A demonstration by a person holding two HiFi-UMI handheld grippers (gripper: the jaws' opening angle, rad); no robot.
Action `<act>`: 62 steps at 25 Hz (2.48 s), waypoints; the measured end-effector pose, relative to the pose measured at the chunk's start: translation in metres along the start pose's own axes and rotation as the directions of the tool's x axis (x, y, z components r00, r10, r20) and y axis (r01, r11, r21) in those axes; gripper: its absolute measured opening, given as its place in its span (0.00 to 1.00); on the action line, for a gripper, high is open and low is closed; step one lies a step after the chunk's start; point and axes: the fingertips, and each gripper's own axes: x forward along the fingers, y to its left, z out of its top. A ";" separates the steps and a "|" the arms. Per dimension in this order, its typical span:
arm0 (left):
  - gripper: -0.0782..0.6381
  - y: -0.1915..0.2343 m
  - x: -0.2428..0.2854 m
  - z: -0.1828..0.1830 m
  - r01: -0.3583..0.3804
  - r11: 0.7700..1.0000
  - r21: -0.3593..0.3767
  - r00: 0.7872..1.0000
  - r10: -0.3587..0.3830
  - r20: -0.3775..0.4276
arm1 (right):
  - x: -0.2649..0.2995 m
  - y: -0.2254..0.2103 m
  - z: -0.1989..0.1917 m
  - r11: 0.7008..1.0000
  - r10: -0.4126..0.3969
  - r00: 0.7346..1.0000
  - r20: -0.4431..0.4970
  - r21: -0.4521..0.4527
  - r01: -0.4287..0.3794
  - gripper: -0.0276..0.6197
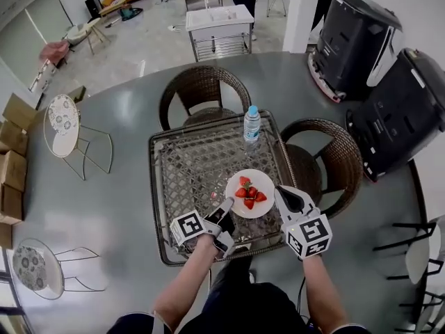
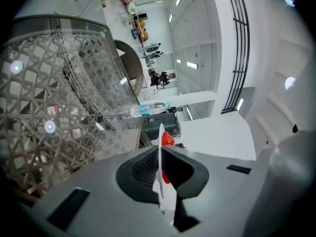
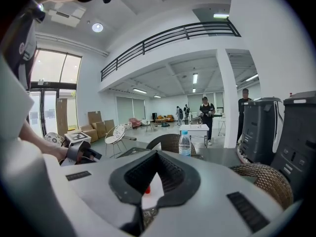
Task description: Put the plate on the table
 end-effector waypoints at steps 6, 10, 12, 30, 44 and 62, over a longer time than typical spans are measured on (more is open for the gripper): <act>0.13 0.040 0.034 0.031 -0.038 0.999 -0.010 0.999 0.038 -0.012 | 0.044 -0.024 -0.004 1.000 -0.007 0.999 -0.047 0.008 0.007 0.05; 0.13 0.065 0.053 0.042 -0.064 0.997 -0.033 0.998 0.063 -0.025 | 0.063 -0.038 -0.016 0.999 -0.017 0.996 -0.093 0.026 0.019 0.05; 0.13 0.078 0.064 0.048 -0.072 0.996 -0.046 0.997 0.071 -0.023 | 0.072 -0.046 -0.023 0.999 -0.017 0.994 -0.112 0.035 0.021 0.05; 0.13 0.145 0.110 0.059 -0.135 0.988 -0.081 0.990 0.130 -0.058 | 0.099 -0.066 -0.068 0.995 -0.028 0.975 -0.219 0.082 0.047 0.05; 0.13 0.154 0.113 0.058 -0.194 0.980 -0.049 0.980 0.191 -0.063 | 0.101 -0.066 -0.080 0.994 -0.020 0.971 -0.240 0.102 0.046 0.05; 0.15 0.160 0.115 0.060 -0.414 0.893 0.176 0.904 0.426 -0.034 | 0.091 -0.065 -0.081 0.991 -0.026 0.970 -0.242 0.120 0.056 0.05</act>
